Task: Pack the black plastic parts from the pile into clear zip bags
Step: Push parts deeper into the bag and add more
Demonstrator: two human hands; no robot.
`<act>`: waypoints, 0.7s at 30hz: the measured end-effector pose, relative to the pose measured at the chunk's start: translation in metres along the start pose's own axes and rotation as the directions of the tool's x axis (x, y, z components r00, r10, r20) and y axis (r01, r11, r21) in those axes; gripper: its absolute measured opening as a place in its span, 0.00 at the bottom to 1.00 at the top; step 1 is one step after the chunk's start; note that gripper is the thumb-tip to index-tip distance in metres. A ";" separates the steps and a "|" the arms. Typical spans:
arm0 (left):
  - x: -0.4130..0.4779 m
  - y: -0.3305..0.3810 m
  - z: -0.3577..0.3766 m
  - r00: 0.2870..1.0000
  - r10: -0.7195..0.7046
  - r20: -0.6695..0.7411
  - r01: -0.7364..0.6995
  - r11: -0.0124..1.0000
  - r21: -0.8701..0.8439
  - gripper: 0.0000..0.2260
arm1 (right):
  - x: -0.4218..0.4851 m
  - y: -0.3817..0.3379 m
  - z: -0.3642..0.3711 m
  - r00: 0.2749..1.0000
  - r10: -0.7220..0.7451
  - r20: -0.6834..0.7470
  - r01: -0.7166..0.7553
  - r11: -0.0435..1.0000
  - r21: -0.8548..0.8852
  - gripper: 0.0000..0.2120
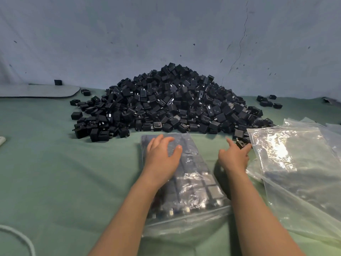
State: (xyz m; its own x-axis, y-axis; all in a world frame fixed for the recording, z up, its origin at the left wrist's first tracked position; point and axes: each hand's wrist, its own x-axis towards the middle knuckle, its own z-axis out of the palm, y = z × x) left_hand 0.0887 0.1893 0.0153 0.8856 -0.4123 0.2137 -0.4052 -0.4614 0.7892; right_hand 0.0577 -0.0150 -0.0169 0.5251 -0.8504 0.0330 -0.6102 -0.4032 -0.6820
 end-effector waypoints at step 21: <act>-0.003 0.016 0.000 0.998 -0.067 -0.021 0.048 0.866 -0.498 0.14 | -0.082 -0.065 -0.018 0.858 -0.508 0.073 0.378 0.723 0.578 0.15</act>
State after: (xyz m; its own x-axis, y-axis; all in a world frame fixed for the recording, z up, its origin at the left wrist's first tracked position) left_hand 0.0793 0.1833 0.0266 0.9154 -0.3640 0.1720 -0.1952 -0.0276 0.9804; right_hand 0.0432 0.0751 0.0376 0.8039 -0.5005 0.3213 0.1007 -0.4178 -0.9029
